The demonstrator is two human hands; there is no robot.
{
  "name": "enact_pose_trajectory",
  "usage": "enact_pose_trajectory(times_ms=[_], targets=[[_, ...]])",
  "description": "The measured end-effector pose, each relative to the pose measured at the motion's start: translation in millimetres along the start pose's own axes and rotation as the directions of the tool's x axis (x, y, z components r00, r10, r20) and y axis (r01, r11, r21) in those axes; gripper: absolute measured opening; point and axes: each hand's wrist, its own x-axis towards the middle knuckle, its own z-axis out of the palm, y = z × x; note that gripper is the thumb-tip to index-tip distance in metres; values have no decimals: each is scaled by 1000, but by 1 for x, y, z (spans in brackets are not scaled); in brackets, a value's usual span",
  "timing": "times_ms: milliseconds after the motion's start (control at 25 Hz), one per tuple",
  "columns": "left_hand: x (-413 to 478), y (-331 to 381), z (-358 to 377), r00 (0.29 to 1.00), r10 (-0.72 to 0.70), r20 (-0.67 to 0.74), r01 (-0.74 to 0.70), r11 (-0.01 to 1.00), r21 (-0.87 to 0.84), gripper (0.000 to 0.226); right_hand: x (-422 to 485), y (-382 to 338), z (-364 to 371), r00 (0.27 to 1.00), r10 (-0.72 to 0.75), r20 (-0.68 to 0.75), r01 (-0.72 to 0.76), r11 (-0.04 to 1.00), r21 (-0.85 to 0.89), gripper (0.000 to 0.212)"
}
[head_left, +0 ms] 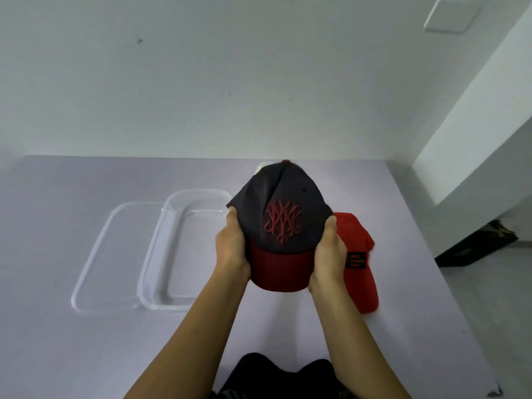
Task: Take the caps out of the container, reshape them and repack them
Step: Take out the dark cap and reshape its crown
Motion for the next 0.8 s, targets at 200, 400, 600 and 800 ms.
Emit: enact_pose_trajectory(times_ms=[200, 400, 600, 800], targets=[[0, -6, 5, 998, -55, 30, 50, 987, 151, 44, 9, 7, 6, 997, -60, -48, 58, 997, -46, 46], [4, -6, 12, 998, 8, -64, -3, 998, 67, 40, 11, 11, 12, 990, 132, -44, -136, 985, -106, 48], [0, 0, 18, 966, -235, 105, 232, 972, 39, 25, 18, 13, 9, 920, 371, 128, -385, 917, 106, 25], [9, -4, 14, 949, -264, 172, 249, 963, 104, 27, 19, 13, 4, 943, 296, 150, -311, 946, 89, 30]])
